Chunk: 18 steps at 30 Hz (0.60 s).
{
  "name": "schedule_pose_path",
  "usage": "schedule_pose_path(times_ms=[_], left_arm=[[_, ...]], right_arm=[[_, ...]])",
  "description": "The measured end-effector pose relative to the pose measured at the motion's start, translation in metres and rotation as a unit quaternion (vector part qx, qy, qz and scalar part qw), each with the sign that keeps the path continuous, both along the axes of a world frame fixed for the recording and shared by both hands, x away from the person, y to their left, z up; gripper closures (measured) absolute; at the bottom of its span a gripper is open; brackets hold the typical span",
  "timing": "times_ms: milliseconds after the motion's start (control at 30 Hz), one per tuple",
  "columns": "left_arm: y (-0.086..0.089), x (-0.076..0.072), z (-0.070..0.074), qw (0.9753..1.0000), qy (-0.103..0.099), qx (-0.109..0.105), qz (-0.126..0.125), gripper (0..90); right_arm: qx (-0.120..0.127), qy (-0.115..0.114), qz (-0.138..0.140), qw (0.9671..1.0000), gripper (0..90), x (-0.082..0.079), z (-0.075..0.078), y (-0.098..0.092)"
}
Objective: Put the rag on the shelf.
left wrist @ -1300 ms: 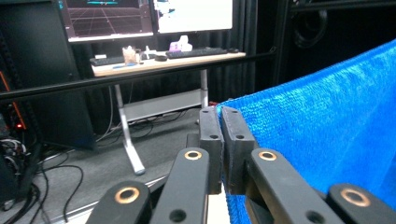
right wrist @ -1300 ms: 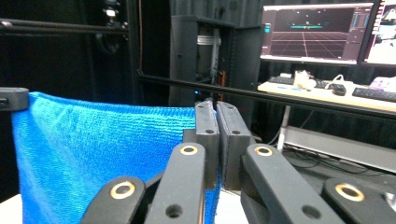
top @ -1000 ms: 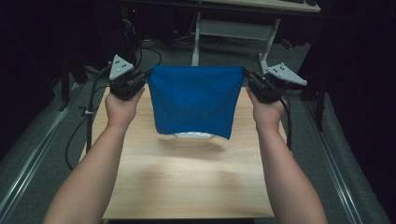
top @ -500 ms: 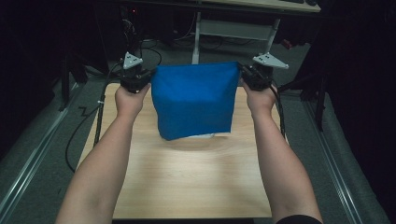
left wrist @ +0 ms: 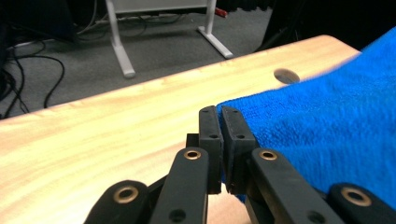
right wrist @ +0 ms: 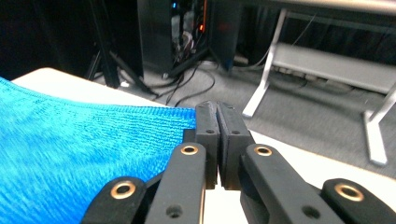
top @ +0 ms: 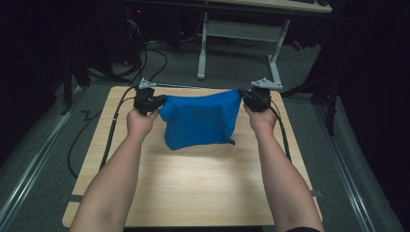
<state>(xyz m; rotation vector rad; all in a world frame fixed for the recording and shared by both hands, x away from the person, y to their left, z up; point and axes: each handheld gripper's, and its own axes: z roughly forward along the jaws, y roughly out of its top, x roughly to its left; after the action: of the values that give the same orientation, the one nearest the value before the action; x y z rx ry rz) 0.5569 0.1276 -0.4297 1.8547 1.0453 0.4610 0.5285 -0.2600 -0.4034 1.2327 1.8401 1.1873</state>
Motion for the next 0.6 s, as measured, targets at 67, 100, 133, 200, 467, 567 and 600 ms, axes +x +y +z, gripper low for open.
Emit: schedule_pose_path(times_ms=[67,100,133,200,467,567,600], left_arm=[[0.001,-0.002,-0.013,0.9998,0.014,-0.013,-0.006,88.1],[0.001,-0.003,-0.016,0.9997,0.018,-0.012,-0.008,88.1],[0.000,-0.004,-0.021,0.9996,0.023,-0.015,-0.009,88.1],[0.000,-0.005,-0.025,0.9994,0.027,-0.017,-0.012,88.1],[0.001,-0.011,-0.052,0.9974,0.062,-0.029,-0.024,88.0],[0.000,-0.012,-0.059,0.9966,0.072,-0.031,-0.026,87.7],[-0.001,-0.013,-0.061,0.9962,0.076,-0.031,-0.027,87.7]], right_arm=[[0.003,0.010,0.004,0.9999,89.0,-0.001,-0.010,0.001],[0.003,0.016,0.006,0.9998,89.0,-0.002,-0.016,0.003],[0.005,0.021,0.008,0.9997,89.0,-0.003,-0.020,0.004],[0.008,0.028,0.014,0.9995,89.0,-0.005,-0.030,0.007],[0.014,0.055,0.029,0.9980,89.0,-0.014,-0.059,0.016],[0.018,0.061,0.031,0.9975,88.9,-0.018,-0.067,0.016],[0.018,0.064,0.030,0.9973,88.9,-0.019,-0.069,0.017]])
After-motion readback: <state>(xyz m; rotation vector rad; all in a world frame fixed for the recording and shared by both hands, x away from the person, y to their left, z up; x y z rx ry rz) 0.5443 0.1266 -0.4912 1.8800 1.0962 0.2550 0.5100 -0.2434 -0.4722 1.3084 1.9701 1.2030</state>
